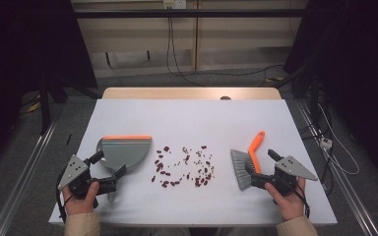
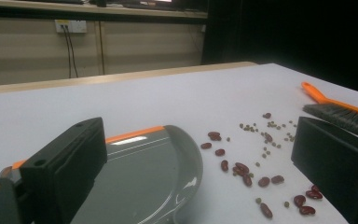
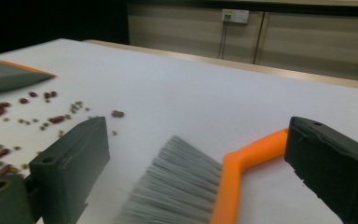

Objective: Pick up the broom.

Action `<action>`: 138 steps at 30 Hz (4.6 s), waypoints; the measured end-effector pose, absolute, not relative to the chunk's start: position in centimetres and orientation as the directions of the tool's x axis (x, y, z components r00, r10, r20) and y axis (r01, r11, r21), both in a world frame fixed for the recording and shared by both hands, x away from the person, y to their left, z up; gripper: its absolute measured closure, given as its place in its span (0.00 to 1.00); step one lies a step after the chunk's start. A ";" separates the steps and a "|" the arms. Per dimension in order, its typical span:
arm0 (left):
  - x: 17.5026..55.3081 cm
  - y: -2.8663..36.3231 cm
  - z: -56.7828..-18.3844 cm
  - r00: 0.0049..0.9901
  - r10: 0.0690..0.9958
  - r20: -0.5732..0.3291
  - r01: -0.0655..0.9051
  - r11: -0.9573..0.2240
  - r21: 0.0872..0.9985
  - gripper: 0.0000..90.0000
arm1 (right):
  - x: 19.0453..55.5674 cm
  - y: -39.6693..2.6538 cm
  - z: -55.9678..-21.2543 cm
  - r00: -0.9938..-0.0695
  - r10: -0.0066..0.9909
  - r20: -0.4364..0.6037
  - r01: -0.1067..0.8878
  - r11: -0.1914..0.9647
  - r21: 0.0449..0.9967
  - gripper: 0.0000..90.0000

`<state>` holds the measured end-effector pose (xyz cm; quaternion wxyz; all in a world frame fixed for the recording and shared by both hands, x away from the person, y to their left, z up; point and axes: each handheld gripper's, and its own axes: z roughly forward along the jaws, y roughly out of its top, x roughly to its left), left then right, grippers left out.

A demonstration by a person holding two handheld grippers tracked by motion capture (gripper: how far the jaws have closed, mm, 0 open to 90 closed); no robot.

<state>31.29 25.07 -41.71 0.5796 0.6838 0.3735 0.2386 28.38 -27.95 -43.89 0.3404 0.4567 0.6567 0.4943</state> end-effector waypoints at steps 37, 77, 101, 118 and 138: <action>31.2 25.6 -41.9 0.599 0.795 -0.097 0.240 -0.063 0.969 0.04 | 37.3 -28.5 -46.1 -0.108 0.986 0.131 0.622 -0.036 0.782 0.28; 31.5 24.6 -41.4 0.612 0.785 -0.101 0.232 -0.057 0.971 0.04 | 38.9 -27.1 -45.1 -0.241 0.969 0.060 0.749 0.147 0.646 0.76; 33.6 22.2 -38.8 0.637 0.765 -0.097 0.239 -0.076 0.968 0.04 | 39.2 -27.1 -44.9 -0.209 0.974 0.087 0.800 0.120 0.588 0.75; 35.0 20.1 -37.9 0.670 0.738 -0.076 0.216 -0.096 0.972 0.04 | 39.2 -27.1 -44.8 -0.218 0.973 0.076 0.793 0.131 0.595 0.76; 34.8 19.3 -37.9 0.692 0.719 -0.072 0.211 -0.106 0.972 0.04 | 37.3 -28.3 -41.2 -0.284 0.932 0.226 0.598 -0.012 0.801 0.79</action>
